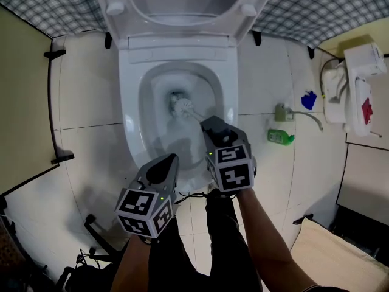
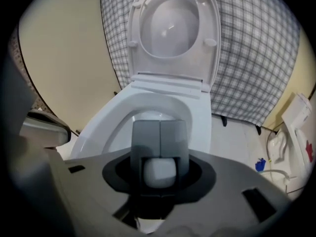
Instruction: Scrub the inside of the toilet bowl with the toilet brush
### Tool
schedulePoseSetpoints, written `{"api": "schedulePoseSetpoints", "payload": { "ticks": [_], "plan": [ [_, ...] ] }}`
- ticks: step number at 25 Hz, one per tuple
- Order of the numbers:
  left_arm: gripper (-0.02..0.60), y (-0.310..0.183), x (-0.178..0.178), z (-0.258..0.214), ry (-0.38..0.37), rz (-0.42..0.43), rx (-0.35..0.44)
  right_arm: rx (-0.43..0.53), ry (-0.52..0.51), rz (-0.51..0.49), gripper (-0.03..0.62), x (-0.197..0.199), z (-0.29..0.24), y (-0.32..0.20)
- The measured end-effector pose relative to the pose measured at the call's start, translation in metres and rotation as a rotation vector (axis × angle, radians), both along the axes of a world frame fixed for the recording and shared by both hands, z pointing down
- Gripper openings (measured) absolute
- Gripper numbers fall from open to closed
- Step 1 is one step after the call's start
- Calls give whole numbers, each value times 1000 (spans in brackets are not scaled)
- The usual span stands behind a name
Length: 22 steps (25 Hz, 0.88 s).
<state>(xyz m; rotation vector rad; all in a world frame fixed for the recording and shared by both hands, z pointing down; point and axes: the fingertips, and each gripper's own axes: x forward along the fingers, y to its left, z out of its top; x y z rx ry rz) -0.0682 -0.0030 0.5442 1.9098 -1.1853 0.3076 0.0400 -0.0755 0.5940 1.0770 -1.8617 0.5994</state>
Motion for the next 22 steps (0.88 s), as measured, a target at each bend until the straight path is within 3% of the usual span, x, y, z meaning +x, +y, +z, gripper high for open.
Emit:
{"api": "schedulePoseSetpoints", "payload": {
  "ticks": [6,11,22],
  "plan": [
    [9,8,-2,5,6,-10,-15,36,4,35,184,17,-37,11],
    [9,9,9,-2,23,2,-10,52,77,88,183,37,-79,25],
    [9,17,7,-5,22,-7,-9,-33,61,86,184,21,-13,10]
  ]
}}
